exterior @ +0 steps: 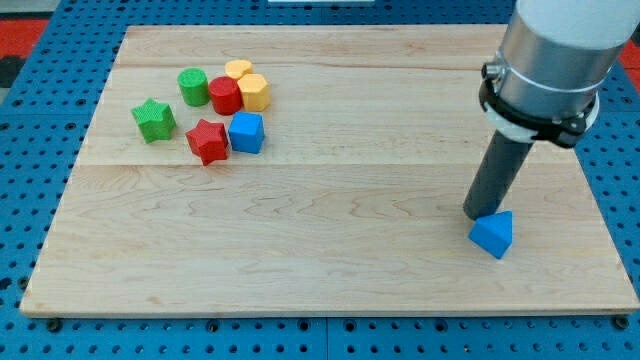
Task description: Slide red star near blue triangle
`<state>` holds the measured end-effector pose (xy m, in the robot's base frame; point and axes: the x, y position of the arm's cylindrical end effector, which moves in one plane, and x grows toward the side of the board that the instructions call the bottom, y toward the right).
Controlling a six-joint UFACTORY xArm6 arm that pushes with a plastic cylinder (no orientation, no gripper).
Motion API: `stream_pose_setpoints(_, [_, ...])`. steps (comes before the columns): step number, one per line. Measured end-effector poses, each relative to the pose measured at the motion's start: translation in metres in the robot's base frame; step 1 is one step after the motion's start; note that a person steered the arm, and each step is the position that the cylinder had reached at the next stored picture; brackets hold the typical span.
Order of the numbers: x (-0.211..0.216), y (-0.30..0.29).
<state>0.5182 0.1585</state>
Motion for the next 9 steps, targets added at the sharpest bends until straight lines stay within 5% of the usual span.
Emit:
stream_pose_setpoints(1, [-0.027, -0.077])
stream_pose_setpoints(3, [-0.049, -0.319])
stream_pose_setpoints(4, [-0.099, -0.344])
stream_pose_setpoints(6, [-0.107, -0.141])
stream_pose_setpoints(7, [-0.105, -0.156])
stream_pose_setpoints(8, [-0.105, -0.079])
stream_pose_setpoints(9, [-0.136, -0.067])
